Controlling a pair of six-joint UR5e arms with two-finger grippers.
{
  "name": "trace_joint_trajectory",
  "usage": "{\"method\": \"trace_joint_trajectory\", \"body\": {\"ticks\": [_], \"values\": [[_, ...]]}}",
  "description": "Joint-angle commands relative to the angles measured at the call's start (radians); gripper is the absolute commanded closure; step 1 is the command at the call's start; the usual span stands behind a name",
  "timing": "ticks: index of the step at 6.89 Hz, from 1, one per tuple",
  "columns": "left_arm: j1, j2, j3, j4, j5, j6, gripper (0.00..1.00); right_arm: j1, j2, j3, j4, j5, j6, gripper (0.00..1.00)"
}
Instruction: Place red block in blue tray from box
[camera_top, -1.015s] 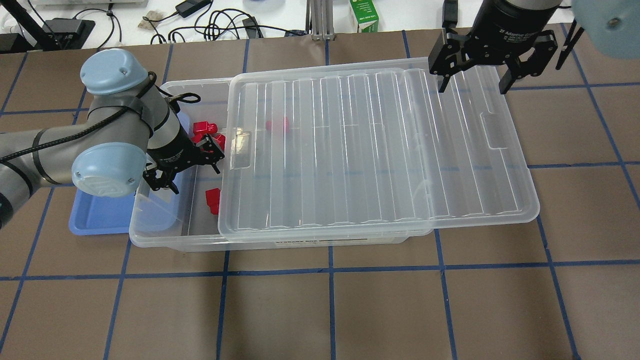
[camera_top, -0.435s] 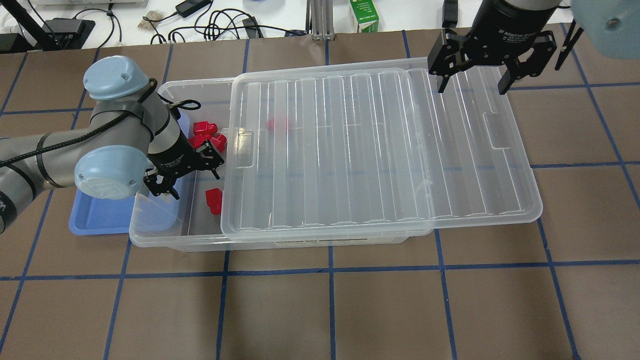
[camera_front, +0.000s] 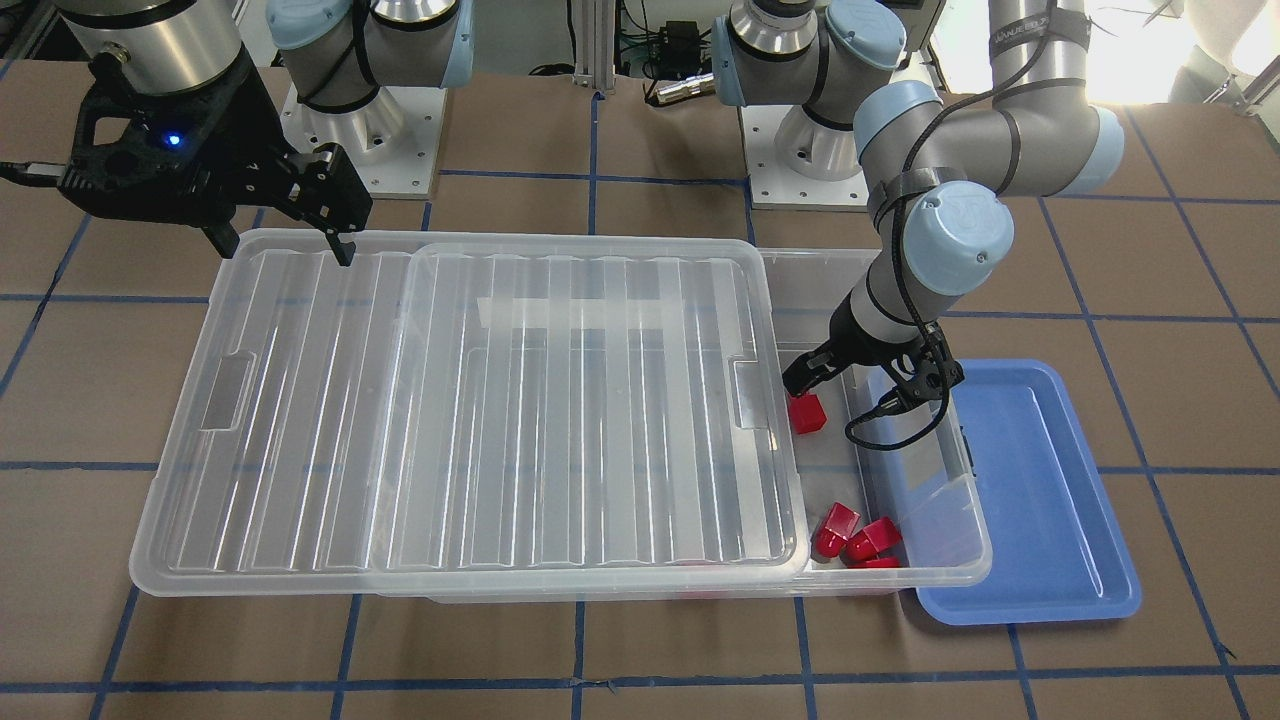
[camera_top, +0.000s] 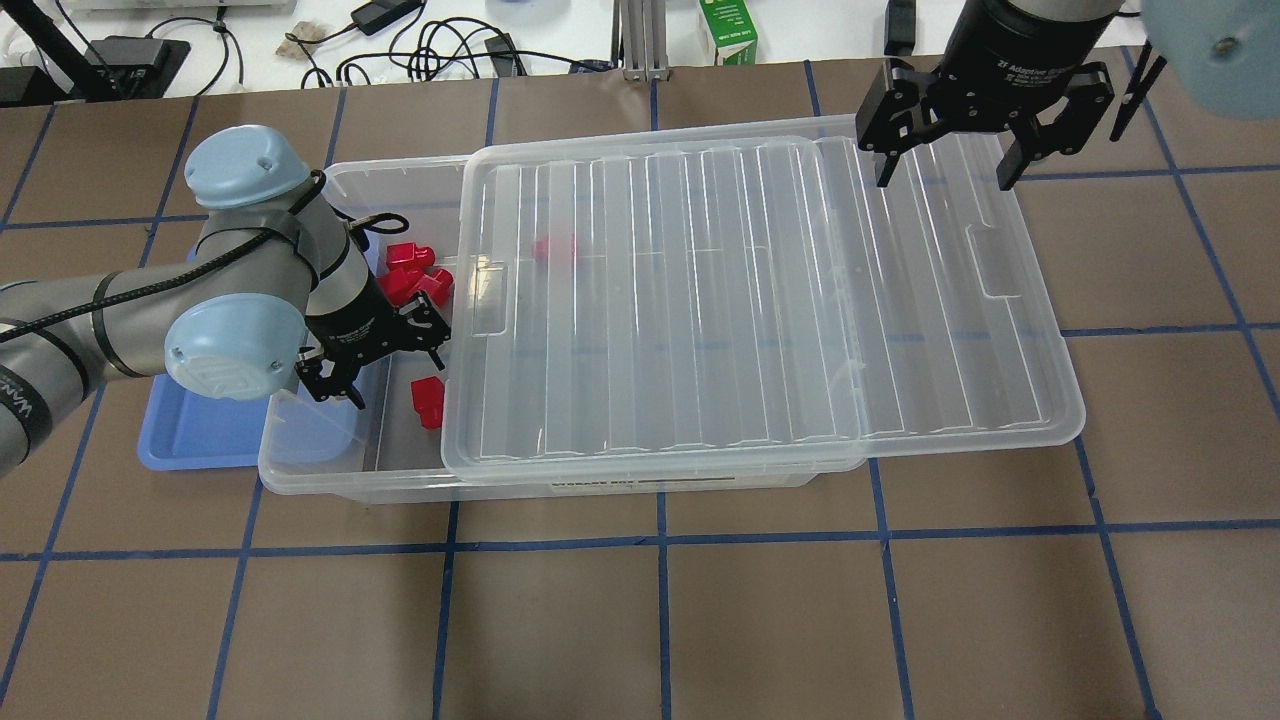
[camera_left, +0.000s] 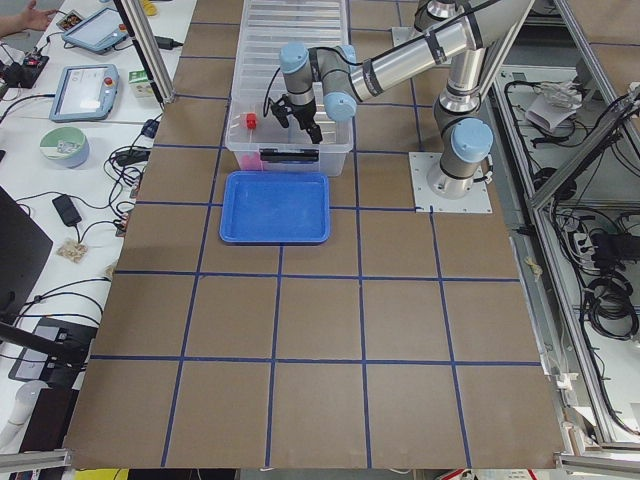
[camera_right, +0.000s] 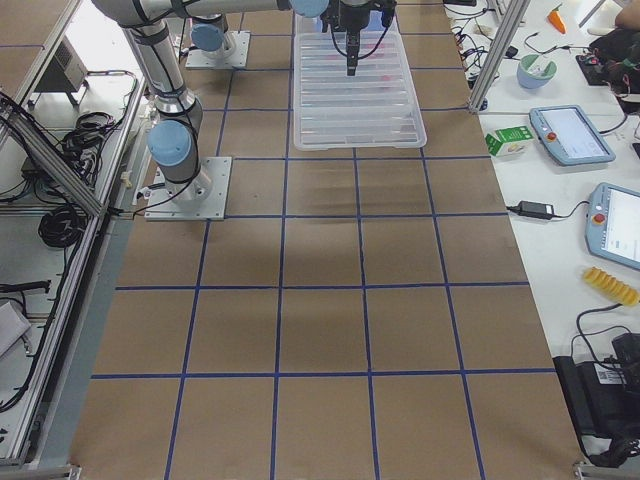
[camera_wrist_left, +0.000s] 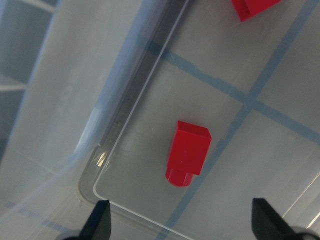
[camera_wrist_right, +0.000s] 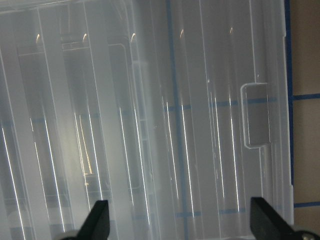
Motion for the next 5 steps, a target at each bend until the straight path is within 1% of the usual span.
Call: {"method": "trace_joint_trajectory", "body": {"ticks": [1, 3, 5], "values": [[-0.001, -0.019, -0.009, 0.0, 0.001, -0.001, 0.0, 0.0, 0.0, 0.003, -0.001, -0.001, -0.001, 0.0], [-0.001, -0.033, -0.018, 0.01, 0.005, 0.001, 0.0, 0.0, -0.002, 0.003, -0.001, -0.001, -0.001, 0.0], [-0.001, -0.067, -0.032, 0.055, 0.007, -0.001, 0.0, 0.0, -0.002, 0.003, -0.001, 0.0, -0.001, 0.0]]}}
